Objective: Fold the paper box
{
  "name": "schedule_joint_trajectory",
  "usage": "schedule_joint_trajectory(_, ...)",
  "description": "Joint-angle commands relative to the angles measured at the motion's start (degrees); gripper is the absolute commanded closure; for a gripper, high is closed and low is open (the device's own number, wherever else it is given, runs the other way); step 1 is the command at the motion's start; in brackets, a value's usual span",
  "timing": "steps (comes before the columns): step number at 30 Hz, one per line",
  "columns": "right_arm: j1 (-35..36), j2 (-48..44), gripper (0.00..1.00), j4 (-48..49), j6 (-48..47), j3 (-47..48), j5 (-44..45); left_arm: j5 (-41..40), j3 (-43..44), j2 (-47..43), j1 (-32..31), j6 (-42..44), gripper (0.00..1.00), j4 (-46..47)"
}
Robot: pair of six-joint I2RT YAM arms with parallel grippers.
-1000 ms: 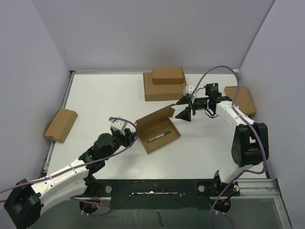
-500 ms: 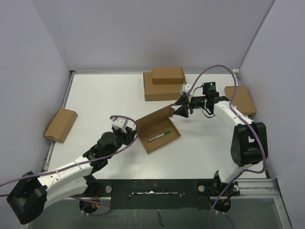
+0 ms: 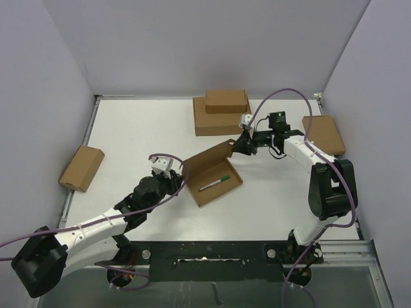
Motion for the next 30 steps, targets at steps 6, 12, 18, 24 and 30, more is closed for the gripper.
schedule_joint_trajectory(6, 0.49, -0.93, 0.89, 3.07, 1.64, -0.01, 0.23, 0.61, 3.66, 0.81, -0.19, -2.39, 0.76, 3.91)
schedule_joint_trajectory(12, 0.33, -1.32, 0.98, 4.97, 4.33, -0.55, 0.35, 0.55, 4.65, -0.73, -0.50, -4.24, 0.75, 1.79)
schedule_joint_trajectory(18, 0.33, -2.07, 1.00, 6.94, 7.72, -1.26, 1.05, -4.99, 6.39, 0.26, -2.89, -6.60, 0.77, -0.02)
schedule_joint_trajectory(24, 0.32, -3.52, 1.00, 9.97, 12.52, -2.61, 2.47, -6.84, 9.37, 4.45, -3.08, -6.90, 1.00, -0.14)
schedule_joint_trajectory(30, 0.69, -5.69, 1.00, 13.17, 19.68, -3.22, 7.01, -9.42, 13.94, 8.58, -3.08, -5.64, 1.00, -2.20)
